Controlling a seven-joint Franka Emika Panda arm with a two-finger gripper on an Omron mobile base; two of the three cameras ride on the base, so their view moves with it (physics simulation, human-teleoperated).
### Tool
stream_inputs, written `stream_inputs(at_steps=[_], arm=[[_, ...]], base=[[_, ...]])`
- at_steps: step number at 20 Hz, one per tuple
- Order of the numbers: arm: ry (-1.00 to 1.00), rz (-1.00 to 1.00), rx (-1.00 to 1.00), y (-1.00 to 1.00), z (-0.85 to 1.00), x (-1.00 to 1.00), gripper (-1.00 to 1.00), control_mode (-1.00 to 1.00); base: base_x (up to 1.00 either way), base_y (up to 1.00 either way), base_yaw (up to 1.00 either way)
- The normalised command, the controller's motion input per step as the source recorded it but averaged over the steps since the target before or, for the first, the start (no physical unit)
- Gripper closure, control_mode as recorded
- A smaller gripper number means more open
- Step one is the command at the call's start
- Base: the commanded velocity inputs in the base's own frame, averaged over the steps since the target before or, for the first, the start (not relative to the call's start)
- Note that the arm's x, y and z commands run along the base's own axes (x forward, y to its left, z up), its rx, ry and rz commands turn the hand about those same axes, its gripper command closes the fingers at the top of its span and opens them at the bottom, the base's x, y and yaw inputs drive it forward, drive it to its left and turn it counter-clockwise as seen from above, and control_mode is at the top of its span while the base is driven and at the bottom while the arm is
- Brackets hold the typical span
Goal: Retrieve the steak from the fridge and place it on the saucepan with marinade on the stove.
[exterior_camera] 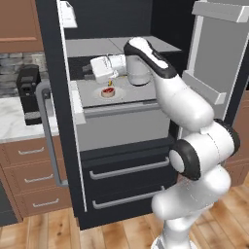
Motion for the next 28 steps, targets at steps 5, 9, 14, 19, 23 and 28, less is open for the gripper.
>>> stream_inputs(at_steps=[5,9,14,19,23,28], arm=[[-0.01,-0.27,0.0,-0.92,0.03,-0.88,-1.0,-1.0],[0.0,-0.36,0.0,-0.54,0.25,-0.79,-1.0,-1.0],[0.2,-0.44,-0.09,-0.46,0.42,-0.53,-1.0,-1.0],[0.37,-0.45,-0.14,-0.5,0.37,-0.23,-1.0,-1.0],[0.19,-0.37,-0.14,-0.61,0.03,-0.39,-1.0,-1.0],[-0.02,-0.28,-0.09,-0.56,-0.26,-0.38,-1.0,-1.0]], base=[[0.0,0.0,0.0],[0.0,0.0,0.0],[0.0,0.0,0.0],[0.0,0.0,0.0],[0.0,0.0,0.0],[0.0,0.0,0.0]])
